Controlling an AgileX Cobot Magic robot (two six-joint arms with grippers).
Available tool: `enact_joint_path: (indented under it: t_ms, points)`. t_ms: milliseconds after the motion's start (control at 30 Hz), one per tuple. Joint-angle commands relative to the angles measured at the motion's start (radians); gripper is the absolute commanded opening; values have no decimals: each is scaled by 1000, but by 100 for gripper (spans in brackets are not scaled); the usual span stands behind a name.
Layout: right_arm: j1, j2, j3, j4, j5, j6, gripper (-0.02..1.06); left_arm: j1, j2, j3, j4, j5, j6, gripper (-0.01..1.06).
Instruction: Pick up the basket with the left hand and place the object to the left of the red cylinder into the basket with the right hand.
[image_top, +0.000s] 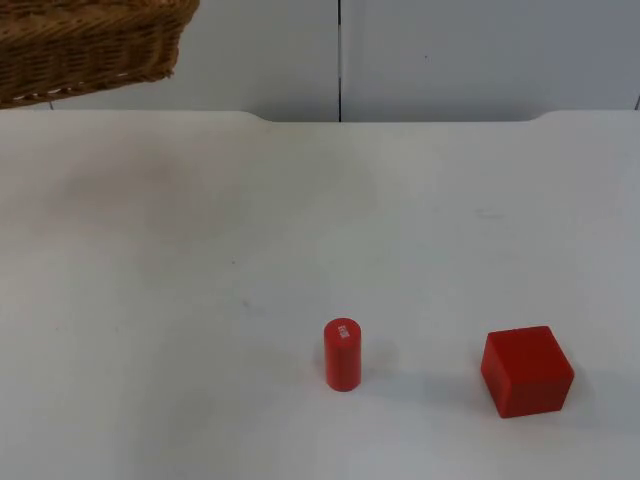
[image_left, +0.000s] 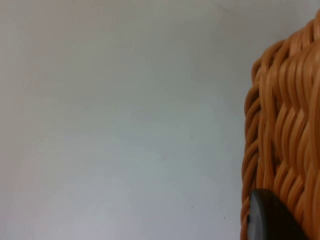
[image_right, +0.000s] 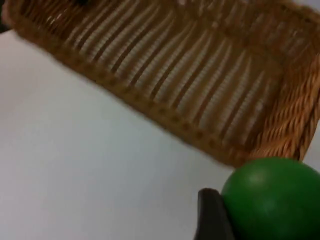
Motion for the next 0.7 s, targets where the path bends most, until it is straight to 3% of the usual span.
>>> enact_joint_path:
  t_ms: [0, 100, 267, 400, 500, 567, 667]
  points:
    - [-9, 105, -106, 24, -44, -9, 0, 0, -10, -3, -32, 4, 5, 0]
    - [-9, 259, -292, 32, -127, -2, 0, 0, -10, -3, -35, 4, 5, 0]
    - [-9, 426, -445, 46, -253, -2, 0, 0, -10, -3, -35, 4, 5, 0]
    - [-16, 477, -459, 44, -312, 18, 0, 0, -10, -3, -35, 4, 5, 0]
    - [-19, 497, -457, 41, -339, 44, 9, 0, -10, -3, -35, 4, 5, 0]
    - [-22, 515, -457, 41, -352, 47, 26, 0, -10, -3, -37, 4, 5, 0]
    - [-28, 514, -460, 50, -356, 55, 68, 0, -10, -3, -34, 4, 11, 0]
